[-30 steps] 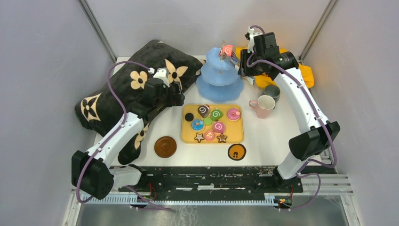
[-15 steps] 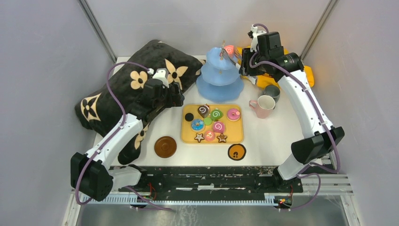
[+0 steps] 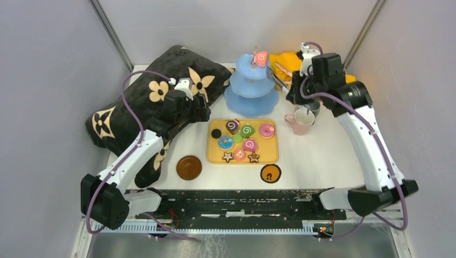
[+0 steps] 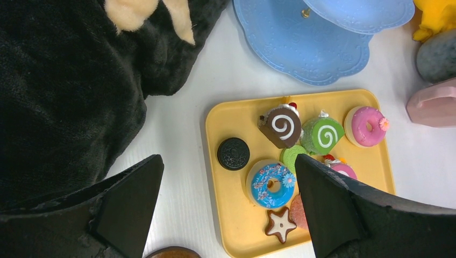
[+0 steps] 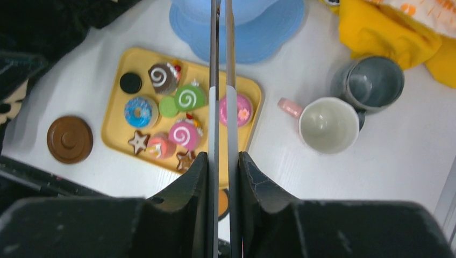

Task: Serve the afternoon tea

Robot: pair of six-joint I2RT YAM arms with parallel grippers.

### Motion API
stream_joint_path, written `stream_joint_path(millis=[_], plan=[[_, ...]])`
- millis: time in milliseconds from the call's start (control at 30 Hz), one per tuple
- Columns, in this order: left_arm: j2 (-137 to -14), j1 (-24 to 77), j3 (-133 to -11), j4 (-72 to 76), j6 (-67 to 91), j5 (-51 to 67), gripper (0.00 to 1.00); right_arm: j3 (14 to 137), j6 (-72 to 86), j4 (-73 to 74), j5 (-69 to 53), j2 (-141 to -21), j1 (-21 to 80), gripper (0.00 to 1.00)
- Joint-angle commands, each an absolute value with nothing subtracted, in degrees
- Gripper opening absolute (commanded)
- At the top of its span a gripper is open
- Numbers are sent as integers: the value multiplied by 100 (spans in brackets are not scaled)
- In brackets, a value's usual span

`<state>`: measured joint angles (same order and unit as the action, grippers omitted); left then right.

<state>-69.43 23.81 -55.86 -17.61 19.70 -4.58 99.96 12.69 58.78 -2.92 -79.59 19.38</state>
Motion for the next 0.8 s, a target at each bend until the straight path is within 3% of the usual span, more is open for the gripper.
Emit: stream_joint_path(millis=[0,300,767], plan=[[-6843,2360,-5646,-1608,2061,-508,99,9444,934,6090,-924,-7032,1924,8],[-7024,2361,-5763,-1523,2102,-427,99,8149,997,6853,-1511,-6225,1976,15],[-6987,2358,-5663,-1492,2215,-275,99,6478,2098,6303,-1096,-5862,2006,34]])
